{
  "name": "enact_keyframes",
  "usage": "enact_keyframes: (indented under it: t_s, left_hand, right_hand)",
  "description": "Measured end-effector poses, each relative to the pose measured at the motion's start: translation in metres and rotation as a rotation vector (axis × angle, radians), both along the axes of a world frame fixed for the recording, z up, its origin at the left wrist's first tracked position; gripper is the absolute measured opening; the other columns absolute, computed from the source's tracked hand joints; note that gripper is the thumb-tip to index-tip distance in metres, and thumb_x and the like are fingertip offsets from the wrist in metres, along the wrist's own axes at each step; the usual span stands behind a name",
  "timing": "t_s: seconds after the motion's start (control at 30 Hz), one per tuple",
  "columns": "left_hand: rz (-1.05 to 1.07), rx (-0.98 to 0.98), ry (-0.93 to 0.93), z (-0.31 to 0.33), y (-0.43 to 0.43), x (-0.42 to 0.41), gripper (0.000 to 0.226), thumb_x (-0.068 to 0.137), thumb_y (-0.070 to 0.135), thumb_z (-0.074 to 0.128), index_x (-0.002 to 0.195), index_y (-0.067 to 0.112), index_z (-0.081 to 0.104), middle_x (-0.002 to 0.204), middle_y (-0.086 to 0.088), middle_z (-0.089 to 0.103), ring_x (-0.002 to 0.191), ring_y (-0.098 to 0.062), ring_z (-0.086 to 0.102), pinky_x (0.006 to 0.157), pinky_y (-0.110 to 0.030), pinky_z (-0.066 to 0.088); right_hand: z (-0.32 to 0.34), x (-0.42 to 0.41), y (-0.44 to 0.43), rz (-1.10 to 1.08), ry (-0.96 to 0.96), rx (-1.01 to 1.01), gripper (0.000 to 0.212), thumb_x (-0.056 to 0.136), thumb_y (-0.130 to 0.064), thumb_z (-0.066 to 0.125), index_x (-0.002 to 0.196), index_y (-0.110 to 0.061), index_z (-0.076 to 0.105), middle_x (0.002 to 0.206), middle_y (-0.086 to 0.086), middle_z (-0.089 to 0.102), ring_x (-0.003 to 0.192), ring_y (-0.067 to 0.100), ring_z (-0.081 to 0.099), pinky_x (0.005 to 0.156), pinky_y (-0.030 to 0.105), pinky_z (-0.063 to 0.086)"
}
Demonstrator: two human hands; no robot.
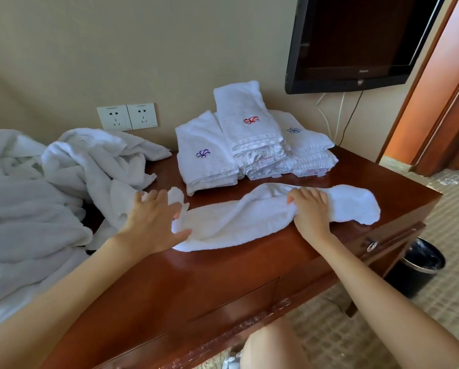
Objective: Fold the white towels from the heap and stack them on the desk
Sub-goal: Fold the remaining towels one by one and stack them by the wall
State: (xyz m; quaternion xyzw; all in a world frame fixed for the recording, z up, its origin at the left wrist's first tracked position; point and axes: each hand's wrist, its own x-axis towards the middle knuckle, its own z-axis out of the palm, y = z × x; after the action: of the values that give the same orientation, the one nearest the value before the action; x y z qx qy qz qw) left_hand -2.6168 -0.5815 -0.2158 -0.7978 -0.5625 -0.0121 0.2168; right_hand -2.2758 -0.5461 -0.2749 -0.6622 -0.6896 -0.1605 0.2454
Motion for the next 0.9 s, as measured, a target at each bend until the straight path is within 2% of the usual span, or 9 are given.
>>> enact_keyframes:
  t_s: [0.07, 0.17, 0.27, 0.4, 0.57, 0.63, 0.7, 0.8, 0.9]
  left_hand:
    - [-0.249, 0.076, 0.002, -0.002, 0.005, 0.002, 0.052, 0.071, 0.073, 0.033, 0.069, 0.027, 0.058, 0.1, -0.001, 0.059, 0.098, -0.023, 0.062, 0.108, -0.064, 0.021]
    - [-0.361, -0.186, 0.028, -0.003, 0.005, 0.002, 0.049, 0.078, 0.072, 0.038, 0.099, 0.031, 0.054, 0.12, 0.011, 0.056, 0.118, -0.01, 0.054, 0.118, -0.055, 0.002]
    - [-0.389, -0.273, -0.015, -0.009, 0.004, 0.0, 0.065, 0.084, 0.072, 0.038, 0.135, 0.033, 0.045, 0.128, 0.013, 0.056, 0.112, -0.008, 0.054, 0.108, -0.033, 0.025]
    - [-0.512, -0.096, 0.035, -0.009, 0.007, -0.016, 0.072, 0.081, 0.082, 0.026, 0.102, 0.029, 0.069, 0.081, 0.011, 0.062, 0.071, -0.012, 0.054, 0.068, -0.027, 0.037]
    - [-0.188, -0.229, 0.138, 0.008, -0.022, -0.045, 0.103, 0.057, 0.097, 0.009, 0.132, 0.037, 0.046, 0.118, 0.014, 0.051, 0.1, -0.009, 0.052, 0.081, -0.024, 0.038]
    - [-0.077, -0.23, 0.099, 0.005, -0.038, -0.058, 0.092, 0.063, 0.092, 0.03, 0.131, 0.033, 0.05, 0.116, 0.01, 0.052, 0.096, -0.011, 0.057, 0.074, -0.023, 0.043]
    - [-0.08, -0.127, 0.02, -0.003, -0.055, -0.069, 0.066, 0.06, 0.066, 0.073, 0.108, 0.021, 0.068, 0.092, 0.003, 0.06, 0.068, -0.014, 0.063, 0.048, -0.026, 0.047]
    - [-0.035, -0.022, -0.115, -0.023, -0.084, -0.067, 0.051, 0.04, 0.025, 0.091, 0.086, 0.015, 0.072, 0.078, -0.001, 0.06, 0.05, -0.017, 0.058, 0.033, -0.021, 0.028]
    - [0.051, 0.047, -0.215, -0.04, -0.107, -0.062, 0.058, 0.041, 0.011, 0.089, 0.096, 0.016, 0.071, 0.09, -0.003, 0.062, 0.063, -0.022, 0.063, 0.033, -0.023, 0.038]
  right_hand:
    - [0.008, 0.0, -0.001, -0.03, -0.04, -0.099, 0.038, 0.068, 0.005, 0.062, 0.091, -0.024, 0.055, 0.089, -0.005, 0.058, 0.095, 0.024, 0.055, 0.082, 0.031, 0.028]
    - [0.023, 0.013, -0.005, 0.108, -0.047, -0.31, 0.043, 0.077, -0.001, 0.059, 0.112, -0.026, 0.055, 0.107, -0.006, 0.056, 0.107, 0.019, 0.051, 0.085, 0.03, 0.033]
    - [0.04, 0.028, -0.01, 0.274, 0.138, -0.514, 0.059, 0.081, -0.004, 0.063, 0.134, -0.027, 0.049, 0.123, -0.004, 0.05, 0.111, 0.018, 0.051, 0.09, 0.028, 0.04]
    - [0.05, 0.026, -0.017, 0.343, 0.26, -0.368, 0.067, 0.082, 0.0, 0.058, 0.139, -0.031, 0.046, 0.131, -0.008, 0.045, 0.123, 0.013, 0.042, 0.09, 0.026, 0.038]
    - [0.045, -0.028, -0.013, 0.515, 0.006, -0.264, 0.078, 0.083, -0.013, 0.069, 0.148, -0.032, 0.031, 0.151, -0.01, 0.027, 0.14, 0.008, 0.019, 0.114, 0.026, 0.014]
    - [0.034, -0.056, -0.008, 0.6, -0.118, -0.27, 0.078, 0.082, -0.015, 0.07, 0.148, -0.032, 0.033, 0.154, -0.01, 0.026, 0.145, 0.008, 0.011, 0.117, 0.027, -0.004]
    - [0.023, -0.079, -0.004, 0.676, -0.16, -0.264, 0.07, 0.08, -0.007, 0.067, 0.142, -0.029, 0.045, 0.145, -0.008, 0.042, 0.141, 0.009, 0.027, 0.118, 0.029, -0.01]
    - [0.012, -0.098, -0.003, 0.73, -0.134, -0.189, 0.062, 0.069, 0.005, 0.065, 0.123, -0.025, 0.063, 0.112, -0.007, 0.058, 0.107, 0.014, 0.052, 0.118, 0.039, 0.016]
    - [0.004, -0.099, -0.009, 0.696, -0.098, -0.123, 0.052, 0.066, 0.007, 0.065, 0.108, -0.022, 0.069, 0.101, -0.007, 0.058, 0.093, 0.018, 0.055, 0.091, 0.037, 0.045]
